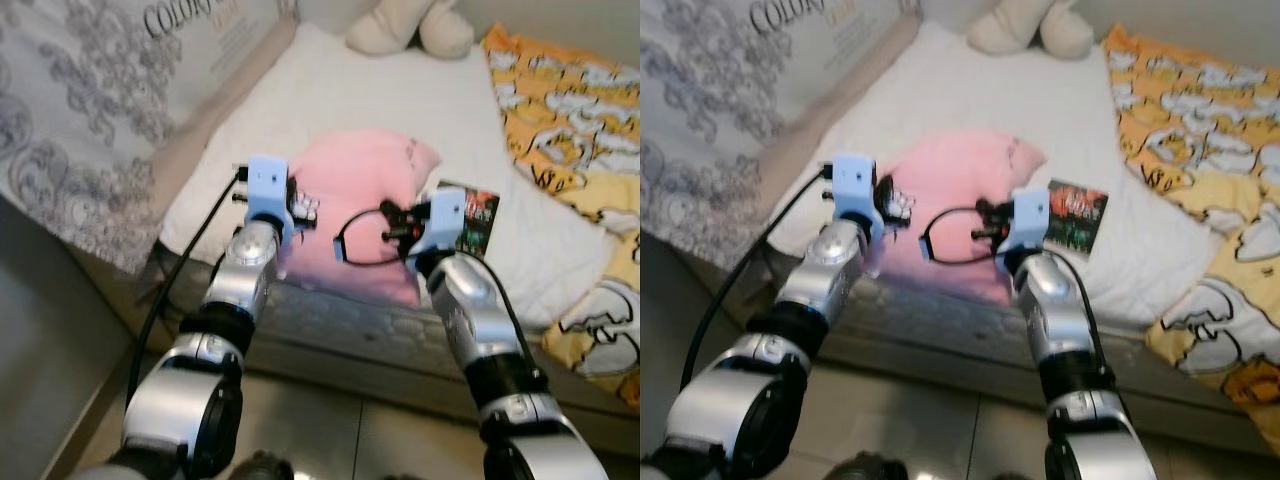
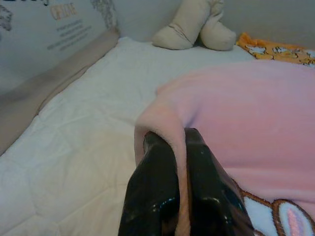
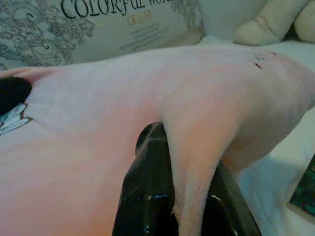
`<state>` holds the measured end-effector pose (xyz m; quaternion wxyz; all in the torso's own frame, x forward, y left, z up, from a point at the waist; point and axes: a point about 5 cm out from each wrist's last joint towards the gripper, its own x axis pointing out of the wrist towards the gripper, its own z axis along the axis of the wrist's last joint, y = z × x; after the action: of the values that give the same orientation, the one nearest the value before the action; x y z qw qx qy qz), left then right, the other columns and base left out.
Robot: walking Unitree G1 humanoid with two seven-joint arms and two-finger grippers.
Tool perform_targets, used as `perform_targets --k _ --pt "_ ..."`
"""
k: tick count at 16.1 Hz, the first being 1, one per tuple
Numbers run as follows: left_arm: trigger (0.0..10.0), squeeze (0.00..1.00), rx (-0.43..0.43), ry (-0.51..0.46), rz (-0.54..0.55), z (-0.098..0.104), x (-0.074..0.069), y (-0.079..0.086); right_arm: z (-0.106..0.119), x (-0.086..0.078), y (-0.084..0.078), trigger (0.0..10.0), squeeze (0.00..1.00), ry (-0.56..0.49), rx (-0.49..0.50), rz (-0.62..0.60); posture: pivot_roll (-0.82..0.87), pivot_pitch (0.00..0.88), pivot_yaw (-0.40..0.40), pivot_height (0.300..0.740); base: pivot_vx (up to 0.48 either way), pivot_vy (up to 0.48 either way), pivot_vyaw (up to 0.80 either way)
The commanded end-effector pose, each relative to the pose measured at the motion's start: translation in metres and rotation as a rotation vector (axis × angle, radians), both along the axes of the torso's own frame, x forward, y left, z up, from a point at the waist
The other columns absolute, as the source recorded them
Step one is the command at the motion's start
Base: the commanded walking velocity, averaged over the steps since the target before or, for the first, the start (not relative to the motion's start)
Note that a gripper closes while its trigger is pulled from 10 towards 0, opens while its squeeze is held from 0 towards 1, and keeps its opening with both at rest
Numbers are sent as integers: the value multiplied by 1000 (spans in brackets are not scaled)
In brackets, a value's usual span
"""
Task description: Clean up the room
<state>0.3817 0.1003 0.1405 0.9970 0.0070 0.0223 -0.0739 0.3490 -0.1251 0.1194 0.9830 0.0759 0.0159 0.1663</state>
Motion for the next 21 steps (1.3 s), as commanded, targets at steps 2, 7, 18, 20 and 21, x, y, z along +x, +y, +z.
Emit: perform_targets --k 2,7,18,20,21 --pt "10000 0 -6 -65 96 13 3 20 5 3 -20 10000 0 -18 10 -76 -3 0 -2 740 480 0 200" --pt "10000 0 20 -75 101 13 2 23 0 1 -15 10000 0 -6 7 -65 5 0 1 740 480 0 525" --pt "10000 0 34 -83 137 20 8 37 -7 -1 -21 10000 0 19 14 -117 -3 0 -6 740 480 0 130" --pt "10000 0 36 -84 136 22 10 36 -7 -1 -21 10000 0 22 18 -120 -4 0 -6 740 480 0 0" --pt "10000 0 36 -85 135 24 11 36 -8 -1 -20 10000 0 23 17 -120 -6 0 -6 740 480 0 0"
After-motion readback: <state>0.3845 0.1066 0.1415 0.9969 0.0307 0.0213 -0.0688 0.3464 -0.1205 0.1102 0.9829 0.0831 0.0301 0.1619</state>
